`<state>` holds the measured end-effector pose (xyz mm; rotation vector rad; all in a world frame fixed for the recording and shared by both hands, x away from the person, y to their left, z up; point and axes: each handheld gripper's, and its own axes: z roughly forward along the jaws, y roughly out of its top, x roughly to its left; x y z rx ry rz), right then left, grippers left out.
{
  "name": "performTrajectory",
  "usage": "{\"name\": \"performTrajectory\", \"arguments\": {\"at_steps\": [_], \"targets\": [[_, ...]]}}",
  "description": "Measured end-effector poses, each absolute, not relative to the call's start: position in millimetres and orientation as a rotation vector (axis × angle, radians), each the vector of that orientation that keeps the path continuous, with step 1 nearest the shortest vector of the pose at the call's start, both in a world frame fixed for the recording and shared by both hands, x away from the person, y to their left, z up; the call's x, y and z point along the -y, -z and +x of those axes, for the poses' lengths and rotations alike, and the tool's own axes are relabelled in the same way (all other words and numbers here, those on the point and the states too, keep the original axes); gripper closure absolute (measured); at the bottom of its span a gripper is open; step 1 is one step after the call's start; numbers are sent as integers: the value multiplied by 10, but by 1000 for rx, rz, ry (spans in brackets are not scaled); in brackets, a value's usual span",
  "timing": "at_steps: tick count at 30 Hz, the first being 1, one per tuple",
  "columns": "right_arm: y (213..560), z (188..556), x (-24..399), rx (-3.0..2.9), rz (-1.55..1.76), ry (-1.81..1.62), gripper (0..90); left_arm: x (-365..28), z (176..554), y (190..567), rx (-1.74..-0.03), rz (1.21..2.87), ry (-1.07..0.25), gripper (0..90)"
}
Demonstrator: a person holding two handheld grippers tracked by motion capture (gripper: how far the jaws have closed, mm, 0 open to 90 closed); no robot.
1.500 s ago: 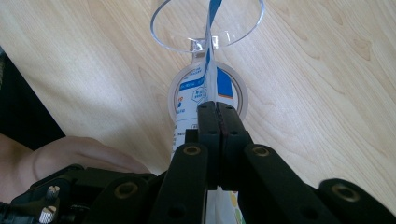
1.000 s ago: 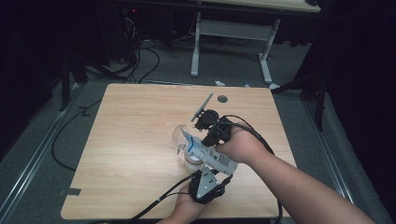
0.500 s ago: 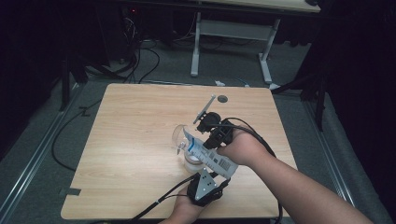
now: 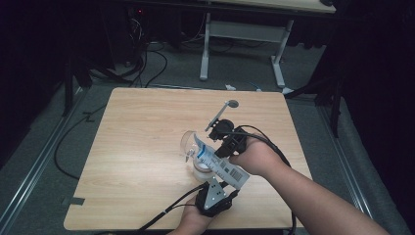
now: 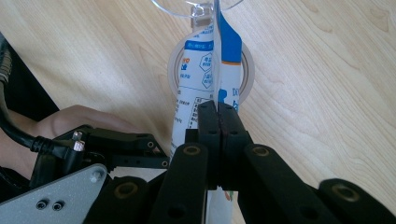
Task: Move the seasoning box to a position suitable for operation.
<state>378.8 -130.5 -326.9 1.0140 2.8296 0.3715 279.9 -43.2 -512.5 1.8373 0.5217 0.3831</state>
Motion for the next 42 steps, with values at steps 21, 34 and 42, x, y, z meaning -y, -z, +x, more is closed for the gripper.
{"name": "performTrajectory", "arguments": {"at_steps": [21,34,42], "targets": [[3272,3785,1296,-2830,1014,-371,900,361,2864,5191,-575,1873,-378,623],[3246,3778,1303,-2828,1019,-373,900,361,2880,5210,-588,1877,-380,622],[3234,3782,1306,-2819,1029,-371,900,368,2869,5212,-583,1872,-376,608]]}}
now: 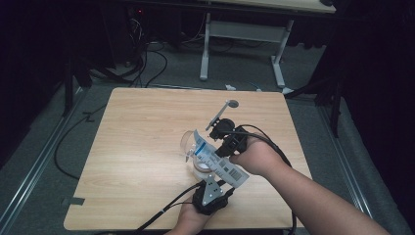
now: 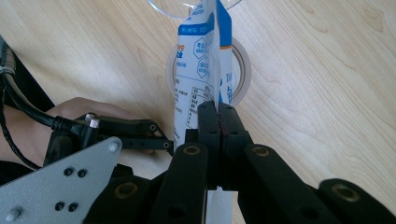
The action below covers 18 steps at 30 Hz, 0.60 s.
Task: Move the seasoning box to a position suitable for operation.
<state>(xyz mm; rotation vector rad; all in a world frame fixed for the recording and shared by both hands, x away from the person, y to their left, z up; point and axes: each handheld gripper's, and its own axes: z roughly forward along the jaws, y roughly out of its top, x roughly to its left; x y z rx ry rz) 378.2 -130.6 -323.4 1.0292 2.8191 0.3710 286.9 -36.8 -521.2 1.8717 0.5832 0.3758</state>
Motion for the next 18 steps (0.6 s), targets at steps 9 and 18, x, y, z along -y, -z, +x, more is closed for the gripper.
{"name": "performTrajectory", "arguments": {"at_steps": [9,18], "targets": [[3228,3795,1310,-2810,1027,-380,900,319,2838,5213,-574,1866,-374,578],[3237,3803,1296,-2818,1015,-381,900,172,2841,5232,-591,1865,-371,575]]}}
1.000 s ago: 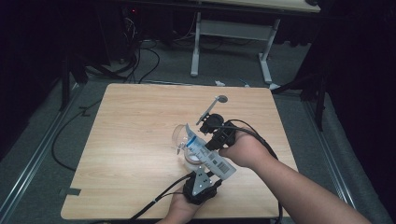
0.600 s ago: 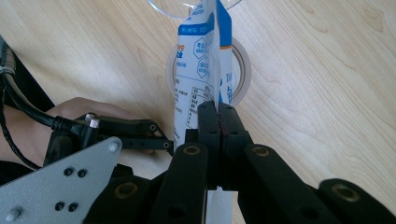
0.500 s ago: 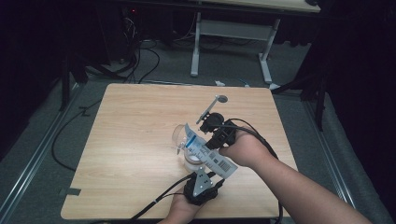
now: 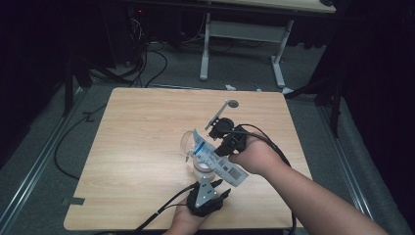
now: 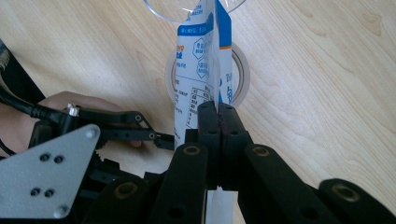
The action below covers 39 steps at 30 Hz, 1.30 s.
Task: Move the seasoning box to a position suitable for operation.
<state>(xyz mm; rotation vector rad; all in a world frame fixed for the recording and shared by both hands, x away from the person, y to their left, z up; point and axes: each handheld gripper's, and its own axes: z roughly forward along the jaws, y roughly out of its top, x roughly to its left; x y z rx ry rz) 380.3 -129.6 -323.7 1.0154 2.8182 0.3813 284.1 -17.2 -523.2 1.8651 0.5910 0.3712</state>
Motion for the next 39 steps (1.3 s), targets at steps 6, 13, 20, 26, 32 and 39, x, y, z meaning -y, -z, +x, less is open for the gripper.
{"name": "performTrajectory", "arguments": {"at_steps": [6,13,20,26,32,39], "targets": [[3233,3800,1303,-2812,1016,-376,900,37,2817,5246,-583,1876,-392,572],[3221,3792,1320,-2813,1019,-384,900,-293,2864,5229,-623,1882,-416,566],[3225,3790,1327,-2813,1024,-389,900,-759,2953,5233,-684,1893,-494,557],[3243,3794,1333,-2815,1020,-389,900,-1155,3020,5274,-779,1881,-526,557],[3238,3792,1342,-2812,1015,-389,900,-1399,3054,5252,-842,1837,-555,557],[3236,3817,1450,-2792,1048,-393,900,-1542,3075,5255,-878,1813,-568,555]]}}
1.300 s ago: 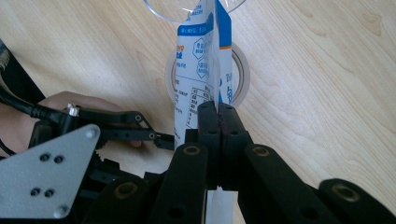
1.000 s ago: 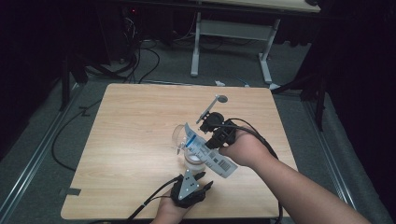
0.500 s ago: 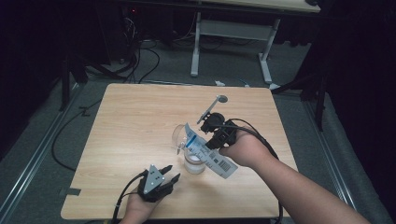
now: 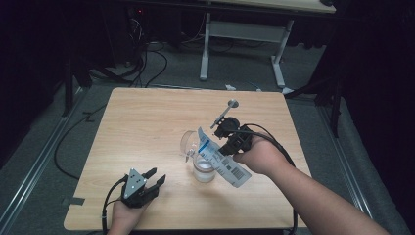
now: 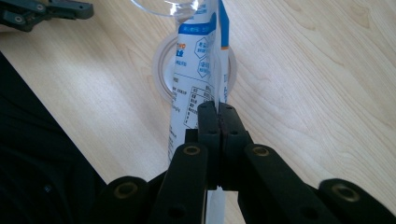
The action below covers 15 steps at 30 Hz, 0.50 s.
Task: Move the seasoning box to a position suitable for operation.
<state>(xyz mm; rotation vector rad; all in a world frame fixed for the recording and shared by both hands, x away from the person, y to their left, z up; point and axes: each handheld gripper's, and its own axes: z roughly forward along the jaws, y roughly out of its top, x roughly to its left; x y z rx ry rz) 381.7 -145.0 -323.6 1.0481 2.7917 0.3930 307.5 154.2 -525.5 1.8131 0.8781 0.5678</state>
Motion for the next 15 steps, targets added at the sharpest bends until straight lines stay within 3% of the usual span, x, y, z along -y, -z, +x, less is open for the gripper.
{"name": "performTrajectory", "arguments": {"at_steps": [15], "targets": [[3174,3830,1693,-2752,1108,-460,900,-1548,3082,5264,-881,1799,-550,553]]}}
